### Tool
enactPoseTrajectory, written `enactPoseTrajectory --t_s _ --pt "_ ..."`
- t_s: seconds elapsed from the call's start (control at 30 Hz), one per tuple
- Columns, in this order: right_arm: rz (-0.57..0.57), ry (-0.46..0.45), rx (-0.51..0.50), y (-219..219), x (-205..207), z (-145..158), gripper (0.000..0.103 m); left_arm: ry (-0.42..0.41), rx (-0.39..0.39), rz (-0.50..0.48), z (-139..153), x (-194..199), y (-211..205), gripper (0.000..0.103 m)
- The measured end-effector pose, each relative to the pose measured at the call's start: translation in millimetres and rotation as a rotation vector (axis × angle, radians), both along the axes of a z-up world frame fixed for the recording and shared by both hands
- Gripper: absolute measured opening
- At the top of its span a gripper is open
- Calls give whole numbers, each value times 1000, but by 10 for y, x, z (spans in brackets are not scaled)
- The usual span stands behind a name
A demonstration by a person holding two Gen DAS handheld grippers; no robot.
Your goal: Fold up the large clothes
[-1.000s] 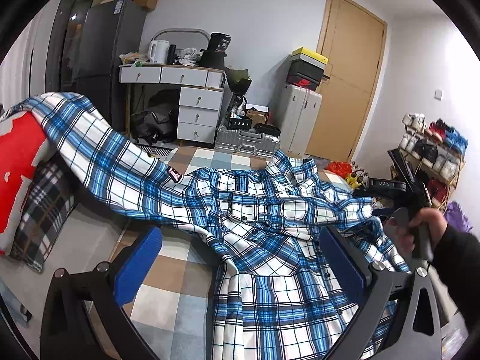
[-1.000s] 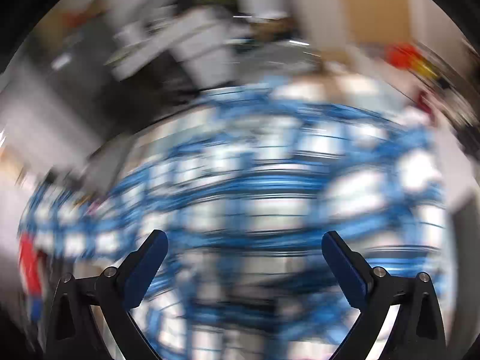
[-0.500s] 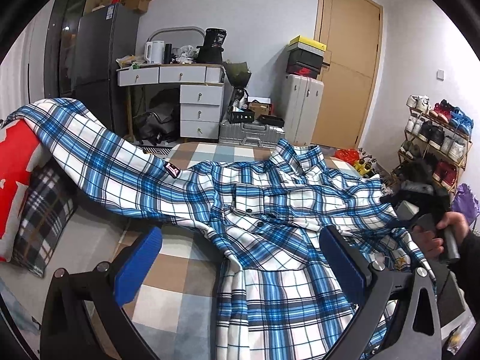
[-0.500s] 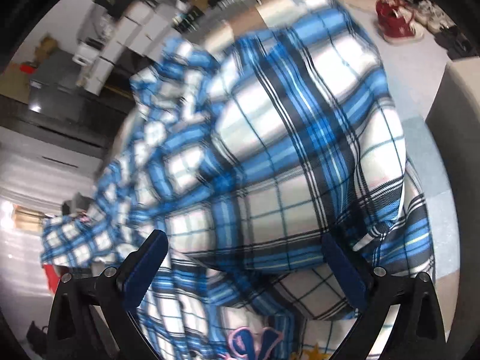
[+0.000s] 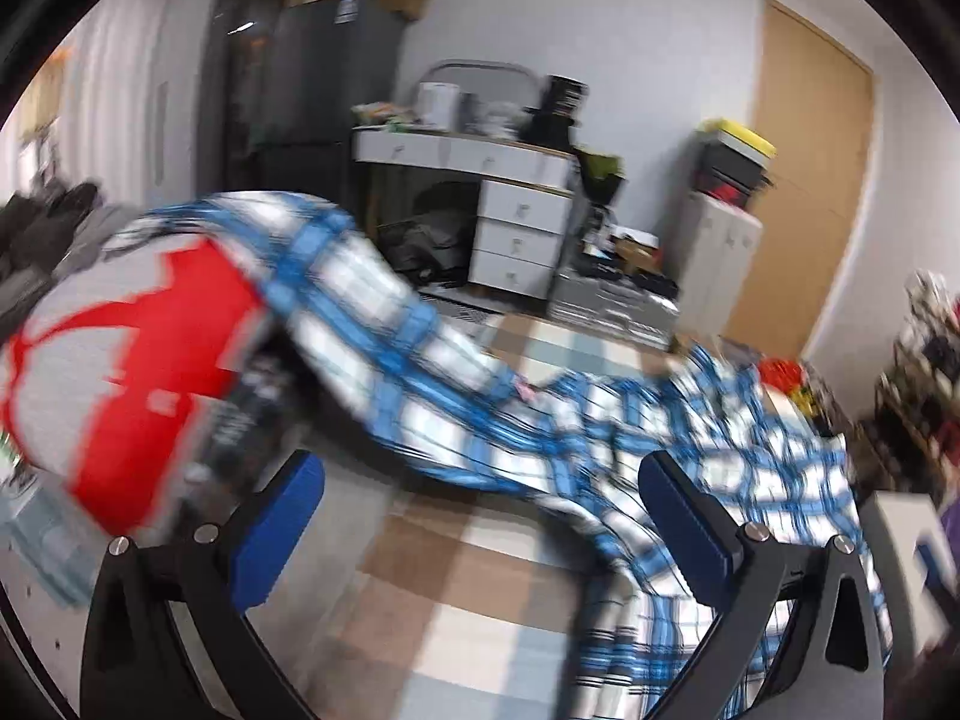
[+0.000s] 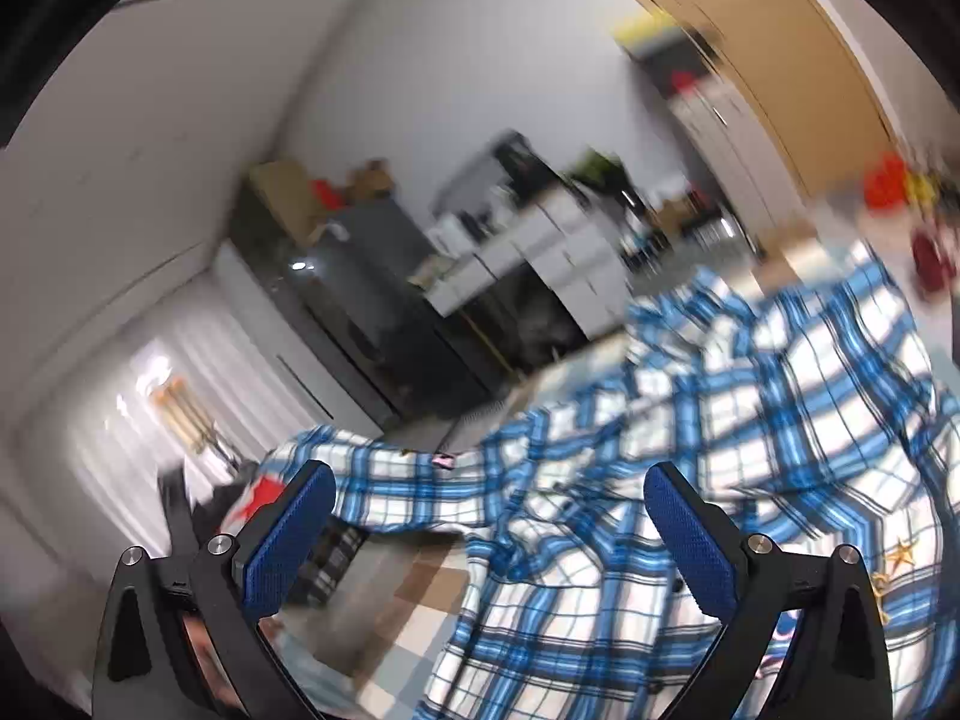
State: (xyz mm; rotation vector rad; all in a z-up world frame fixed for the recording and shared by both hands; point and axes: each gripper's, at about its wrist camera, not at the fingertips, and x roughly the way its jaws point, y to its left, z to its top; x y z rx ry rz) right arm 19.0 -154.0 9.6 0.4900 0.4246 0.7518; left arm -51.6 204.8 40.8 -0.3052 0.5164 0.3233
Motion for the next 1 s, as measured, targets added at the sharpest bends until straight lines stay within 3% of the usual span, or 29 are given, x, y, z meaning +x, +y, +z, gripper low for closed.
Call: enactPoseTrajectory --t_s 0.07,0.17,0.27,0.37,0.43,0.73,0.87,1.0 --pt "34 -6 -23 85 -91 -76 103 -1 -48 38 122 -63 265 102" --pt "121 71 -26 156 -58 -170 103 10 -134 110 310 -111 734 102" --pt "133 104 -18 160 -19 -220 103 11 -253 175 464 -98 1217 102" --pt "141 103 4 100 -35 -218 103 -28 -442 151 481 -39 1674 102" --pt "134 89 16 54 -41 -215 103 -18 -527 150 440 26 1827 102" --pt "115 100 63 -118 -30 -206 103 -25 -732 168 266 251 2143 102" --pt "114 94 44 -105 -42 -194 103 -18 -763 160 285 276 2229 102" --pt "122 92 27 -74 -51 -193 103 -21 -745 190 305 258 2242 101"
